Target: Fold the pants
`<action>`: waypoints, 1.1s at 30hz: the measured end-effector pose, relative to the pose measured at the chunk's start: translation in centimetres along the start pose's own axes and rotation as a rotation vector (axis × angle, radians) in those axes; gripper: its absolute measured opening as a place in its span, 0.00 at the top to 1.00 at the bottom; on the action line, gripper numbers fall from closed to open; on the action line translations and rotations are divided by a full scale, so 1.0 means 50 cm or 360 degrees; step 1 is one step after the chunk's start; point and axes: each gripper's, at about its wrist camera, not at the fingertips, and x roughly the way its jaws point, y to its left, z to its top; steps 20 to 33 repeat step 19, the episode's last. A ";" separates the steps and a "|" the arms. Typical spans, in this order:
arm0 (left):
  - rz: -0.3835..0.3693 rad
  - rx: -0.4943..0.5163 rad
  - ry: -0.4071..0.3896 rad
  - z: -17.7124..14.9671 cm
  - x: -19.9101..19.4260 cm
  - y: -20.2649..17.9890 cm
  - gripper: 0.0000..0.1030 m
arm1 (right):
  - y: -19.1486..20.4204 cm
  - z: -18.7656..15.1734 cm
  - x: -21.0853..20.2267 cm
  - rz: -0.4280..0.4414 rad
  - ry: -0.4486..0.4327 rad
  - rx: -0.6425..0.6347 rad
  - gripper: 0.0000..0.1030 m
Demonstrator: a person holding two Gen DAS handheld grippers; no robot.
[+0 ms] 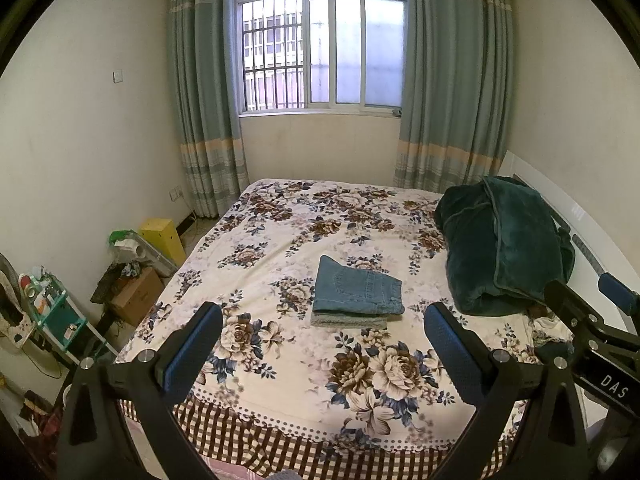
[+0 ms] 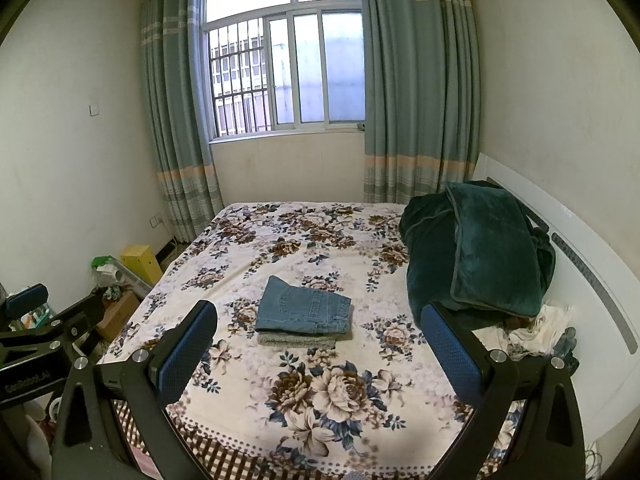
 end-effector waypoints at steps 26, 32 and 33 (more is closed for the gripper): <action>0.0007 -0.0005 -0.0011 0.012 -0.005 -0.011 0.00 | 0.000 0.000 0.000 0.0001 -0.0006 0.0003 0.00; 0.0007 -0.0005 -0.0011 0.012 -0.005 -0.011 0.00 | 0.000 0.000 0.000 0.0001 -0.0006 0.0003 0.00; 0.0007 -0.0005 -0.0011 0.012 -0.005 -0.011 0.00 | 0.000 0.000 0.000 0.0001 -0.0006 0.0003 0.00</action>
